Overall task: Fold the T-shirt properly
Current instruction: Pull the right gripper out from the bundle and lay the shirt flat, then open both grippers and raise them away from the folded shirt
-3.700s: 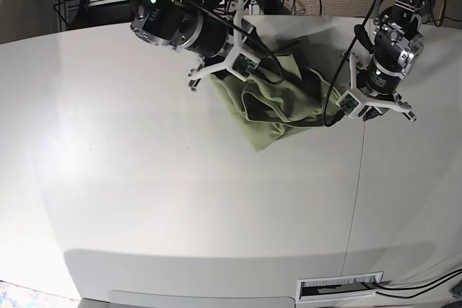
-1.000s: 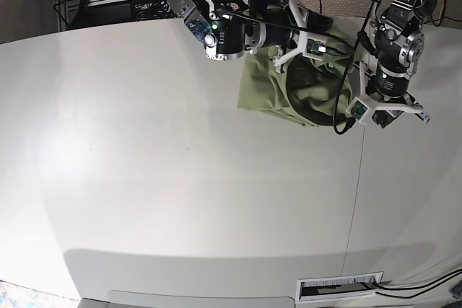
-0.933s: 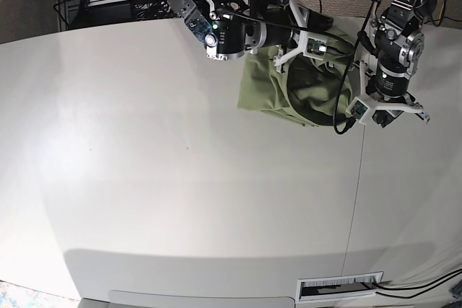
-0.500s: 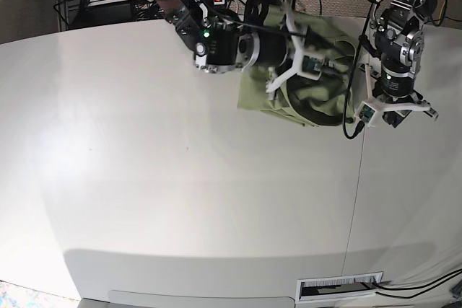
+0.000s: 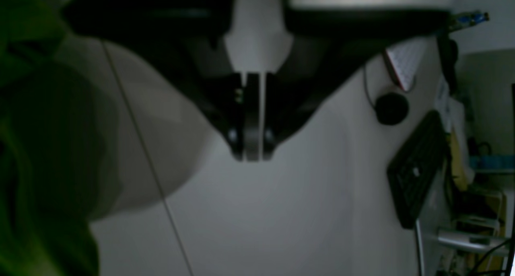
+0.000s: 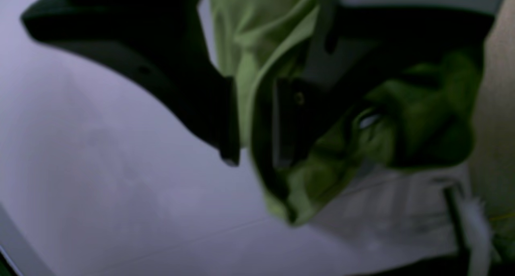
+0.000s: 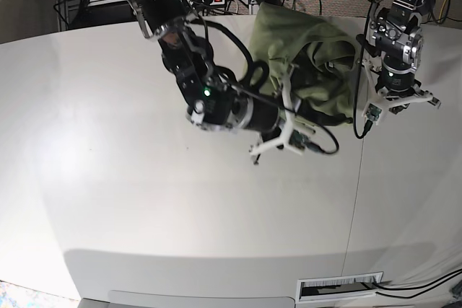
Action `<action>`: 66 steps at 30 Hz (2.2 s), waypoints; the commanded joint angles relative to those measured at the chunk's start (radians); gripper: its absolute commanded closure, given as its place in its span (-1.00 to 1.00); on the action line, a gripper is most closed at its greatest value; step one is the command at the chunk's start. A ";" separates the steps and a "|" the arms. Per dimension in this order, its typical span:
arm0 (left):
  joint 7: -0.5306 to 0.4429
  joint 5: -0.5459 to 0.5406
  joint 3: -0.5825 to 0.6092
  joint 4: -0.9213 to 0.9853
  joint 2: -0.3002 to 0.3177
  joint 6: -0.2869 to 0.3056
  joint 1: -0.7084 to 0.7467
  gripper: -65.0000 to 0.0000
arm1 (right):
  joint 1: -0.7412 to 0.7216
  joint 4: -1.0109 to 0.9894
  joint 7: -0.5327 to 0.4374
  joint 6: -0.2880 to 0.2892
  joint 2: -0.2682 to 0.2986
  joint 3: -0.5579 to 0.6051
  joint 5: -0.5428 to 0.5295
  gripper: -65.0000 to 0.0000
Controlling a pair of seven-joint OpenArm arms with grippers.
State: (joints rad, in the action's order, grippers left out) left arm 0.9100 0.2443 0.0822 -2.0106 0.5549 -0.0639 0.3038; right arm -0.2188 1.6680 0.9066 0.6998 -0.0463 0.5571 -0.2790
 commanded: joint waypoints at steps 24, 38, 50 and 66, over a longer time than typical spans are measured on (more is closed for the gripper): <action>-0.005 0.013 -0.007 -0.017 0.013 -0.019 0.019 1.00 | -0.081 -0.246 -0.030 -0.002 -0.092 -0.001 0.067 0.84; -0.014 0.013 -0.007 -0.017 0.013 -0.019 0.020 1.00 | -0.099 -0.227 0.050 -0.002 -0.092 -0.139 0.071 1.00; -0.038 0.013 -0.007 -0.017 0.013 -0.019 0.020 1.00 | -0.097 -0.051 0.323 -0.002 -0.011 -0.249 0.063 1.00; -0.039 0.013 -0.007 -0.017 0.013 -0.018 0.020 1.00 | -0.057 0.057 0.469 -0.002 0.113 -0.261 -0.031 1.00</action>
State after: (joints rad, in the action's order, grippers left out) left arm 0.8852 0.2417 0.0822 -2.0106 0.5545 -0.0643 0.3294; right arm -0.2535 1.7065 1.3933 0.6975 0.0685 0.3019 -0.3008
